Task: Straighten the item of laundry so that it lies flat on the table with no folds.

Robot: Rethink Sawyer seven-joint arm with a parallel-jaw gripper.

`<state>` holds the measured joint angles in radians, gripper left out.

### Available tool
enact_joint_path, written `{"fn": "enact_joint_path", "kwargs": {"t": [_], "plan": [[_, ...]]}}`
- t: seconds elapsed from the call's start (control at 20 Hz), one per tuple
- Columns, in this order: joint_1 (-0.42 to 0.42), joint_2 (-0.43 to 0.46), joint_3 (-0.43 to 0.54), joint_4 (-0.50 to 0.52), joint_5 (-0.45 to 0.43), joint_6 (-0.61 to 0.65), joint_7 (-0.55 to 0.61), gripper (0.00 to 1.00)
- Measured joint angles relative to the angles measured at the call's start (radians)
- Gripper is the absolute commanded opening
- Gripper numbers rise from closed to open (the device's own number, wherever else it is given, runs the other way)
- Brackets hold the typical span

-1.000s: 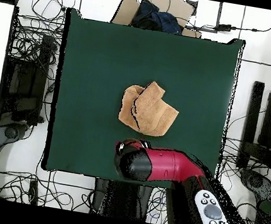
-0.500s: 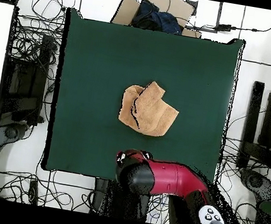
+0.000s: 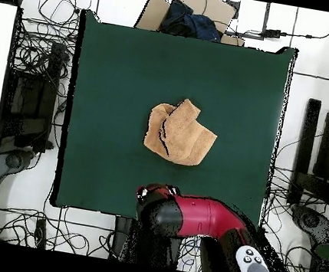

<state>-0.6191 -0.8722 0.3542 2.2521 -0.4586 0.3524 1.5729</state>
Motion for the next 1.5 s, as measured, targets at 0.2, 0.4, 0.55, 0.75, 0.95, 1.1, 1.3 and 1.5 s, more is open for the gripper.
{"fn": "enact_joint_path", "kwargs": {"t": [0.2,0.4,0.55,0.75,0.95,1.1,1.3,1.5], "plan": [[0.023,0.032,0.000,-0.037,0.000,0.000,0.000,1.00],[0.051,0.064,0.000,-0.081,0.001,0.000,0.000,1.00],[0.072,0.082,0.000,-0.113,0.007,0.000,0.000,1.00],[0.087,0.098,0.000,-0.146,0.021,0.000,0.000,1.00],[0.094,0.102,0.000,-0.181,0.034,0.000,0.000,1.00],[0.097,0.102,0.000,-0.200,0.039,0.000,0.000,1.00],[0.103,0.103,0.000,-0.229,0.044,0.005,0.000,1.00],[0.109,0.103,0.000,-0.262,0.054,0.034,0.000,1.00]]}}
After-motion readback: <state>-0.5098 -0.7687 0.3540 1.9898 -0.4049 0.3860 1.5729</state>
